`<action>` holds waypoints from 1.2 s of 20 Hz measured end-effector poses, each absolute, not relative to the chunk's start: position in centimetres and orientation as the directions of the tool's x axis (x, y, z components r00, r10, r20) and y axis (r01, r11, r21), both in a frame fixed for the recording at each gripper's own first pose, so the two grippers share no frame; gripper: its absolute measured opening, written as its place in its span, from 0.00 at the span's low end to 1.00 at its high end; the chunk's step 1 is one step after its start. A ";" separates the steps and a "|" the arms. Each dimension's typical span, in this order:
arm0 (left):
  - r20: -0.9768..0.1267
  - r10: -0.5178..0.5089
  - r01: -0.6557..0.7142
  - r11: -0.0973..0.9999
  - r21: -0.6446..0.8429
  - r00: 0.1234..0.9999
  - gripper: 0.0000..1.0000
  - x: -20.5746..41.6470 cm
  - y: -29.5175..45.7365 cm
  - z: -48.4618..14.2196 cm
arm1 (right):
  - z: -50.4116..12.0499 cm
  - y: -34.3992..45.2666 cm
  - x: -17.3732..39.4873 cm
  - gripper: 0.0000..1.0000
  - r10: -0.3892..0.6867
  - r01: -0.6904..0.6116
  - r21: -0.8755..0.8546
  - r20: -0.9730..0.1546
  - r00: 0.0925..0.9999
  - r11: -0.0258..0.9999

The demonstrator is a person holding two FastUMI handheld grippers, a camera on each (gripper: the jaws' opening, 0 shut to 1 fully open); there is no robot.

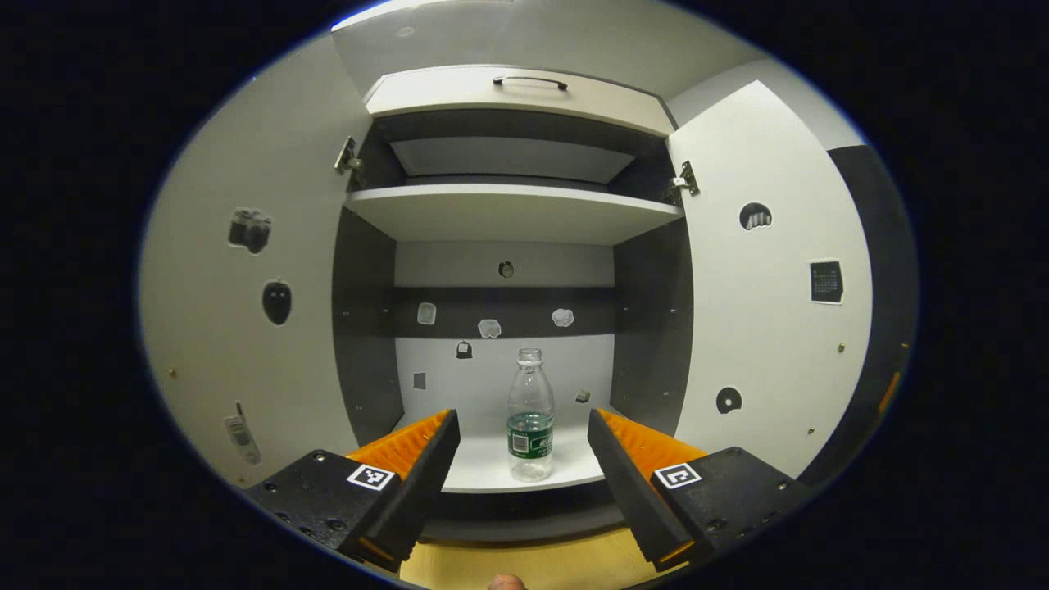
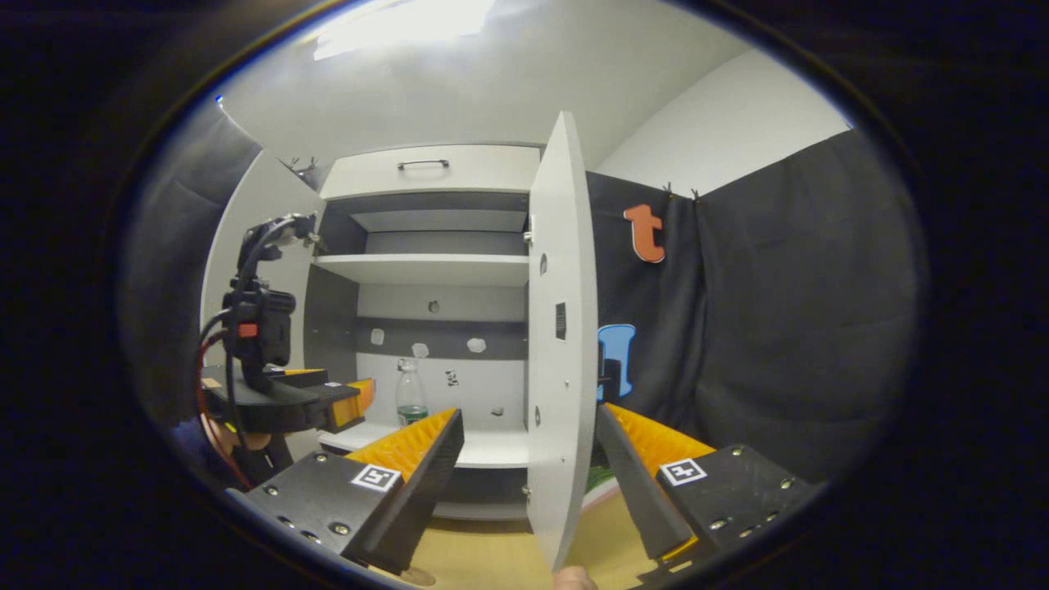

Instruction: Grasp the bottle in the cabinet with the left hand and place it on the coaster, then close the right door with the right hand and the left door with the left hand.

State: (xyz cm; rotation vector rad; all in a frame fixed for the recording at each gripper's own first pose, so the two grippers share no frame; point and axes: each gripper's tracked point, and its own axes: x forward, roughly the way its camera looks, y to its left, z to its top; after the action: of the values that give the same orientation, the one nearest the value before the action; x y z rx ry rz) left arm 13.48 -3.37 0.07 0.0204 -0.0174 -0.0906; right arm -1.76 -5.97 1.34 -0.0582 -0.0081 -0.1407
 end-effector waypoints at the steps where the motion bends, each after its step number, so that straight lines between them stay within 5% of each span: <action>1: 0.011 -0.095 0.094 0.995 0.018 0.995 0.99 14.7 -3.6 -0.2 | 1.4 -6.7 -1.8 0.99 -0.161 0.162 -0.068 0.015 0.987 0.984; 10: -0.041 -0.083 0.085 0.996 0.033 0.996 0.99 23.7 -4.0 -2.4 | 1.4 -12.0 -2.3 0.95 -0.322 0.324 -0.118 0.035 0.946 0.939; 19: -0.097 -0.062 0.065 0.998 0.025 0.993 0.97 30.2 -4.0 -3.9 | 0.0 -13.7 -1.0 0.99 -0.371 0.368 -0.138 -0.001 0.929 0.920; 22: -0.103 -0.067 0.071 0.997 0.030 0.992 0.77 30.6 -4.0 -3.9 | -0.6 -14.2 -1.2 0.99 -0.379 0.374 -0.140 -0.012 0.925 0.917; 24: -0.109 -0.076 0.079 0.997 0.017 0.991 0.74 30.5 -4.1 -4.2 | -0.7 -14.4 -1.4 0.95 -0.381 0.375 -0.135 -0.018 0.925 0.917</action>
State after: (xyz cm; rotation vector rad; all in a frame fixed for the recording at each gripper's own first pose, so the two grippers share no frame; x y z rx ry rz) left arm 30.49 -4.07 -4.17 0.0209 0.1089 -0.0776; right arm -1.39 -14.41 -0.70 -0.1303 0.0438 -0.3888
